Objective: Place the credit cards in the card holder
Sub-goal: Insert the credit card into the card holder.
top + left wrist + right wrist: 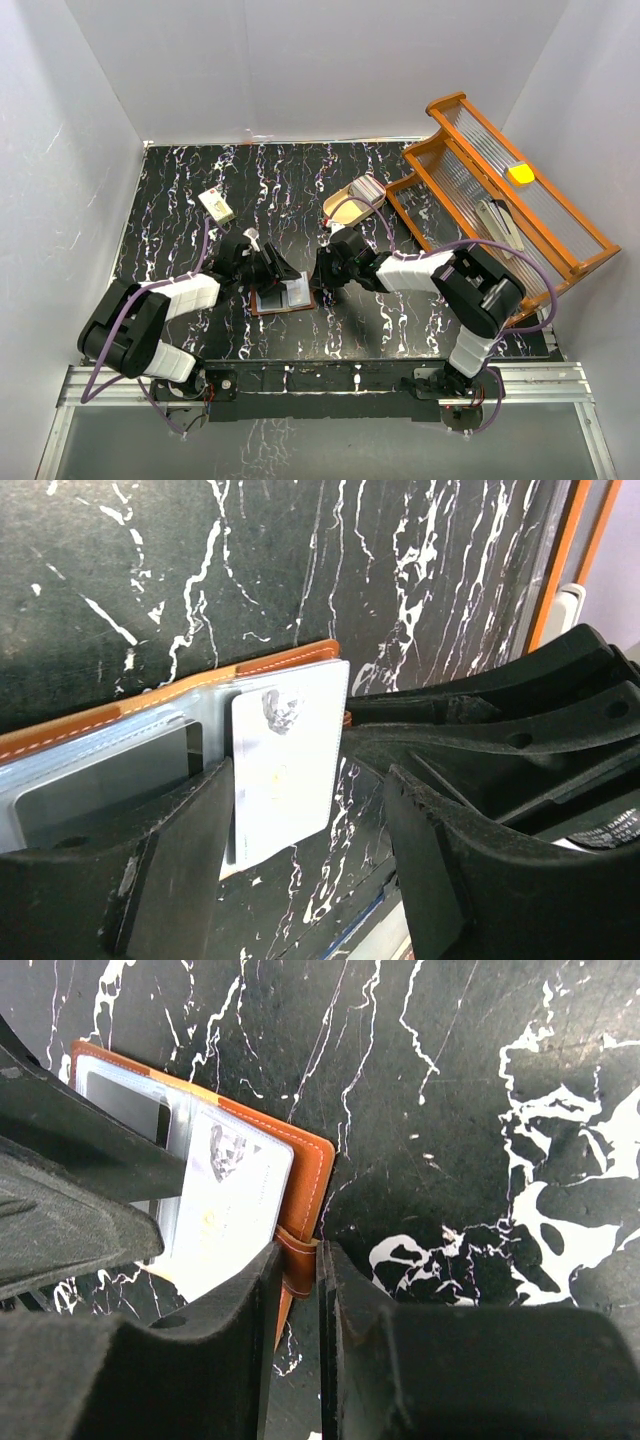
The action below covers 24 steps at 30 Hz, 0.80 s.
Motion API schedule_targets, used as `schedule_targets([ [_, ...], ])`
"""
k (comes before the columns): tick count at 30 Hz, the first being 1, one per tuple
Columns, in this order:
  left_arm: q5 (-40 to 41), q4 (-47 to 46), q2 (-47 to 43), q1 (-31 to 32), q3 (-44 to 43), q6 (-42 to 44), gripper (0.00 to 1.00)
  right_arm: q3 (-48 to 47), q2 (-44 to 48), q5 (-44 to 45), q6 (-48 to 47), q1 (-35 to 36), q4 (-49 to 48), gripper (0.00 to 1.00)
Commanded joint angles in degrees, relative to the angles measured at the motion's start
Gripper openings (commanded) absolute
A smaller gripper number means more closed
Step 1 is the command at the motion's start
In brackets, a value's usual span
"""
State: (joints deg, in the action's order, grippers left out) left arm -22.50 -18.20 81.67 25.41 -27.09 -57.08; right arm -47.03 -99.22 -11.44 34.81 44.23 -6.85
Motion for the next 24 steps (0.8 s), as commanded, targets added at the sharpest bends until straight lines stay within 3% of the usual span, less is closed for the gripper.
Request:
schedule_targets([
  [1, -5.68, -4.78, 0.16, 0.96, -1.06, 0.02, 0.59, -0.57, -2.46, -1.70, -0.46, 0.53, -2.27, 0.17],
  [5, -5.96, -3.88, 0.33, 1.13, -0.98, 0.68, 0.59, -0.65, -1.92, -2.63, 0.12, 0.58, -2.48, 0.16],
  [14, 0.34, 12.97, -4.93, 1.00, -6.06, 6.45, 0.63, 3.53, 4.16, 0.91, 1.55, 0.54, -4.10, 0.00],
  [21, 7.44, 29.39, -7.92, -1.14, -10.83, 10.81, 0.71, 4.49, 3.94, -1.11, 2.83, 0.59, -5.76, 0.00],
  [24, 9.30, 33.22, -10.25, -3.60, -10.22, 12.36, 0.82, 4.48, 4.17, -1.30, 3.27, 0.55, -5.87, 0.00],
])
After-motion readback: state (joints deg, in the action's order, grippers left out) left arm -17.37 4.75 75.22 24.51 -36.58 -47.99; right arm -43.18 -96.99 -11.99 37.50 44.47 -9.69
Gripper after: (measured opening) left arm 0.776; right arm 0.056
